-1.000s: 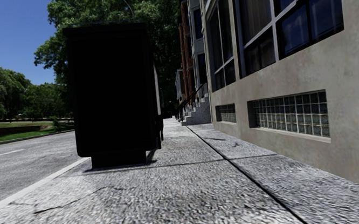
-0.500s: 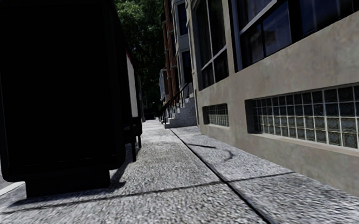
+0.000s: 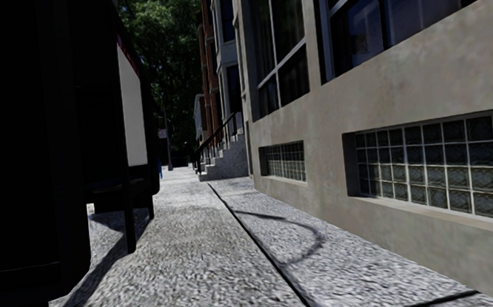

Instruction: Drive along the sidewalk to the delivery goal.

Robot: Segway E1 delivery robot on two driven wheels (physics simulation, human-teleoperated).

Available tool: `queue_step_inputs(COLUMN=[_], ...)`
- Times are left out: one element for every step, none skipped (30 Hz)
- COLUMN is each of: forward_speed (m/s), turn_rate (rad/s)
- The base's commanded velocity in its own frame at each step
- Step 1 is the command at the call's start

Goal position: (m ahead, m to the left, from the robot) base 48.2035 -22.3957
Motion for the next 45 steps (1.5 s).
queue_step_inputs(forward_speed=[2.0,2.0,2.0,2.0,2.0,2.0,2.0,2.0,2.0,2.0,2.0,2.0,2.0,2.0,2.0,2.0,2.0,2.0,2.0,2.0,2.0,2.0,2.0,2.0,2.0,2.0,2.0,2.0,2.0,2.0,2.0,2.0,2.0,2.0,2.0,2.0,2.0,2.0,2.0,2.0,2.0,2.0,2.0,2.0,2.0], turn_rate=[0.0,0.0,0.0,0.0,0.0,0.0,0.0,0.0,0.0,0.0,0.0,0.0,0.0,0.0,0.0,0.0,0.0,0.0,0.0,0.0,0.0,0.0,0.0,0.14,0.35,0.52,0.52,0.62,0.65,0.66,0.63,0.63,0.41,0.16,0.08,0.08,0.04,0.01,0.0,0.0,0.0,0.0,0.0,0.0,0.0])
